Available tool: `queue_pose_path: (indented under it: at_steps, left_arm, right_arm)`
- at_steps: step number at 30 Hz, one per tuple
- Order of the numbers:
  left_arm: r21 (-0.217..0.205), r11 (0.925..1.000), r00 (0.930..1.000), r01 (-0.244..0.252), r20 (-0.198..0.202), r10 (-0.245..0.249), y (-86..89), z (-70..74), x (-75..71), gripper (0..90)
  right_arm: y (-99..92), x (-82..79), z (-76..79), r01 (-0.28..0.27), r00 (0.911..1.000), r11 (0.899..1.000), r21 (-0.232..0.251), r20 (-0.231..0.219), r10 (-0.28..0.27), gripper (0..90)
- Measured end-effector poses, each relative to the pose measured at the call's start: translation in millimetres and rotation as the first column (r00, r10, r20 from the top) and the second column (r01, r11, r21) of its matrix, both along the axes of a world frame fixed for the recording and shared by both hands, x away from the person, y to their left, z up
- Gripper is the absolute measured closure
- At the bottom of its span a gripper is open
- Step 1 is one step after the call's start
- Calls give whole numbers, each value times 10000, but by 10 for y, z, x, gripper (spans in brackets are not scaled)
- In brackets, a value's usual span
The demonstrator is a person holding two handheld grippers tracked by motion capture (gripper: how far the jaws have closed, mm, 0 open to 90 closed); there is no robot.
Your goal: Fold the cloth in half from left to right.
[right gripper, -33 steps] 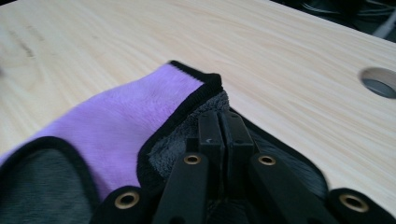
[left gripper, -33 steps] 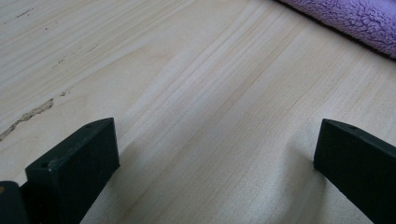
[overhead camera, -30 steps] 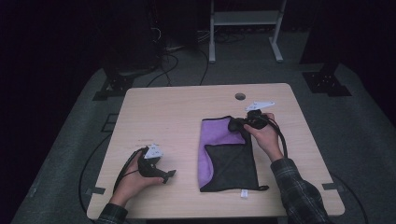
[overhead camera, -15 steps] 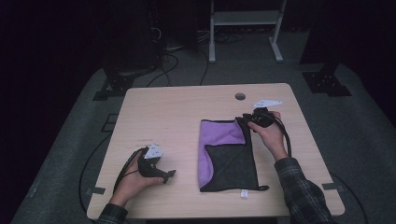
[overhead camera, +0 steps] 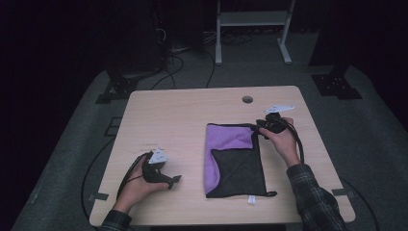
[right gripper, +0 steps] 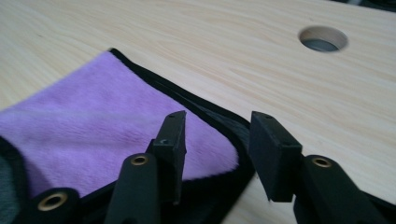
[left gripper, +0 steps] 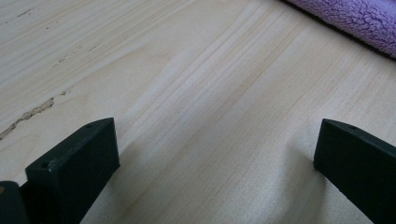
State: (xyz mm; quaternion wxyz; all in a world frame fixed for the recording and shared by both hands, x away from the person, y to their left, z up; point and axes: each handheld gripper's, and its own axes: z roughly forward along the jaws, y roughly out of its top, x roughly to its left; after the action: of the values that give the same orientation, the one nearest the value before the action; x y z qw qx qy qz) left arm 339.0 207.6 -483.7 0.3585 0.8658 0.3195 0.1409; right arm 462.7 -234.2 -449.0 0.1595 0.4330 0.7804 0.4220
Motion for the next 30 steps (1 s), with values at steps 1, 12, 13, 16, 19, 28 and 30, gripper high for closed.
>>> queue_pose_path:
  at_steps: [1, 12, 13, 16, 19, 28, 30]
  left_arm:
    - [2, 10000, 10000, 2, 1, -2, 0, 0, 0, 0]
    - [-6, 10000, 10000, 2, 2, -2, 0, 0, 0, 0]
    - [0, 10000, 10000, 1, 1, -1, 0, 0, 0, 0]
    - [-1, 10000, 10000, 1, 2, -1, 0, 0, 0, 0]
    - [-1, 10000, 10000, 1, 2, -1, 0, 0, 0, 0]
    - [1, 10000, 10000, 3, 0, -3, 0, 0, 0, 0]
    - [-2, 10000, 10000, 1, 4, -1, 0, 0, 0, 0]
  right_arm:
    - [-19, 8, -20, 38, 10000, 10000, -29, -64, -38, 536]
    - [19, 114, -286, -62, 9992, 9973, -727, -403, 33, 708]
    - [18, 112, -289, -91, 9995, 9970, -765, -309, 68, 761]
    - [4, 112, -248, -77, 9999, 9971, -753, -145, 66, 824]
    - [4, 153, -174, -18, 10000, 9970, -778, 27, 20, 832]
    - [90, 334, -204, 224, 9997, 9871, -1584, 87, -213, 805]
    - [88, 347, -272, 264, 9996, 9878, -1535, -7, -268, 750]
